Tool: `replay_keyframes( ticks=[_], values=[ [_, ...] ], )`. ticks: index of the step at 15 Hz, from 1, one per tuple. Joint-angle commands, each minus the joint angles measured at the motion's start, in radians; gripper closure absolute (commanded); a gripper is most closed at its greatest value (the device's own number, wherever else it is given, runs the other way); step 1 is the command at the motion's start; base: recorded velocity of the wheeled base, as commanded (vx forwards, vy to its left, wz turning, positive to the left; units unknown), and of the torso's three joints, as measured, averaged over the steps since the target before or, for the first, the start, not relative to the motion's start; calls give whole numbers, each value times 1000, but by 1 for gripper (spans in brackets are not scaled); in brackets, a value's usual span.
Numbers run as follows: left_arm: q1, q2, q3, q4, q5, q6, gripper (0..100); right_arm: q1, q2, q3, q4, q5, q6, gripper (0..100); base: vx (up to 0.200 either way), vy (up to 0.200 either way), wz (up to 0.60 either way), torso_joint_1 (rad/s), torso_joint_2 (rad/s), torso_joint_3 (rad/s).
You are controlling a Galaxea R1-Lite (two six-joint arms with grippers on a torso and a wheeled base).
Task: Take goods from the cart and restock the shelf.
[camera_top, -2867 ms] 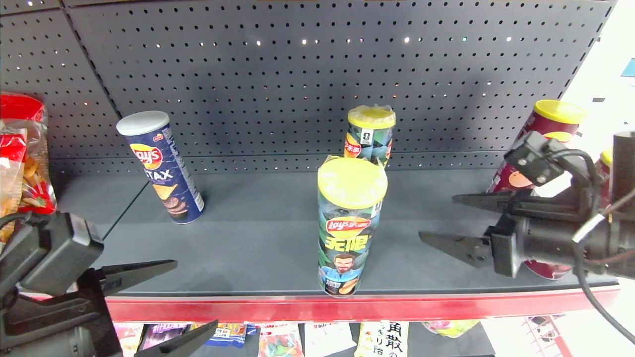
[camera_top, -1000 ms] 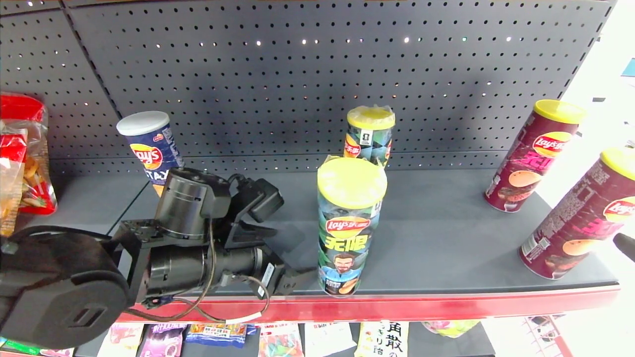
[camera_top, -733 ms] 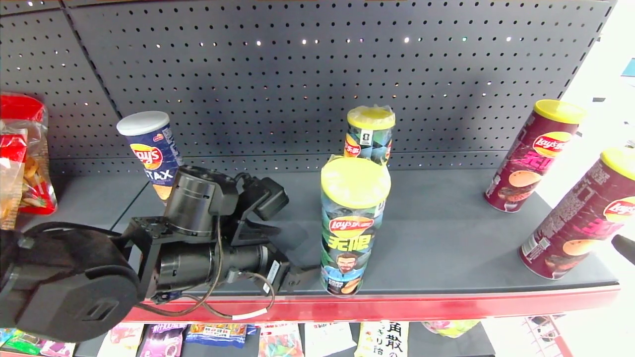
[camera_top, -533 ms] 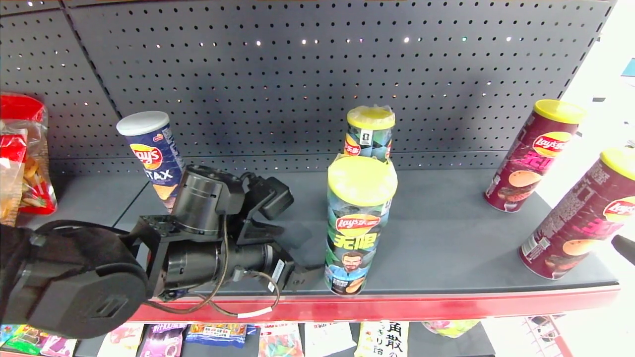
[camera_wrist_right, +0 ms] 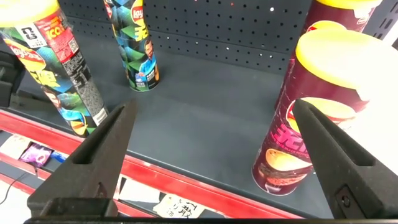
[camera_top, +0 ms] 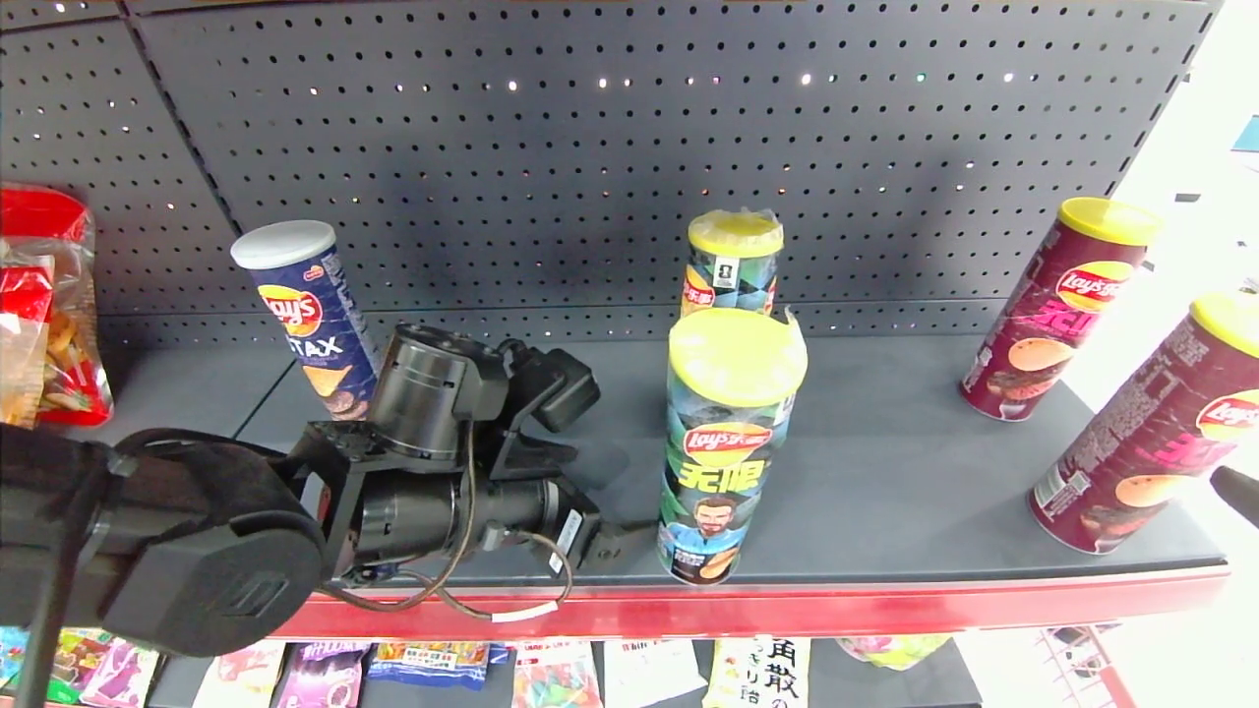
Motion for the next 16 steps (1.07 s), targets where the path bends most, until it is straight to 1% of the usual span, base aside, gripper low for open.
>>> replay_keyframes(
  ticks=[1,2,3,5,7,8,9,10,11,12,13,14,15,16],
  values=[
    [0,-8,6,0,4,-1,0,0,5,3,0,1,0,0,0,0,0,0,0,0],
    [3,-13,9,0,7,-2,0,0,6,6,0,1,0,0,0,0,0,0,0,0],
    [20,-48,23,0,13,-4,0,0,8,11,1,3,0,0,0,0,0,0,0,0],
    [89,-169,89,0,21,-4,0,-1,11,29,1,-5,0,0,0,0,0,0,0,0],
    [174,-363,196,5,56,-2,0,-18,1,69,-2,-17,-3,0,0,0,0,0,0,0],
    [184,-390,212,6,63,-2,0,-20,0,75,-3,-19,-6,0,0,0,0,0,0,0],
    [230,-582,305,37,124,-1,0,-27,-25,106,-3,-42,-6,0,0,0,0,0,0,0],
    [244,-791,386,109,256,4,0,-36,-55,135,-2,-85,-6,0,0,0,0,0,0,0],
    [246,-907,413,166,331,9,0,-50,-71,146,0,-116,-3,0,0,0,0,0,0,0],
    [246,-1081,417,347,409,10,0,-81,-83,158,1,-135,-2,0,0,0,0,0,0,0],
    [249,-1246,408,548,441,10,0,-110,-95,177,1,-137,-2,0,0,0,0,0,0,0],
    [261,-1389,417,666,483,13,0,-133,-117,200,1,-132,-2,0,0,0,0,0,0,0],
    [304,-1473,416,746,566,18,0,-139,-124,217,3,-139,-2,0,0,0,0,0,0,0],
    [316,-1513,416,766,599,15,0,-139,-126,221,1,-142,-2,0,0,0,0,0,0,0]
  ],
)
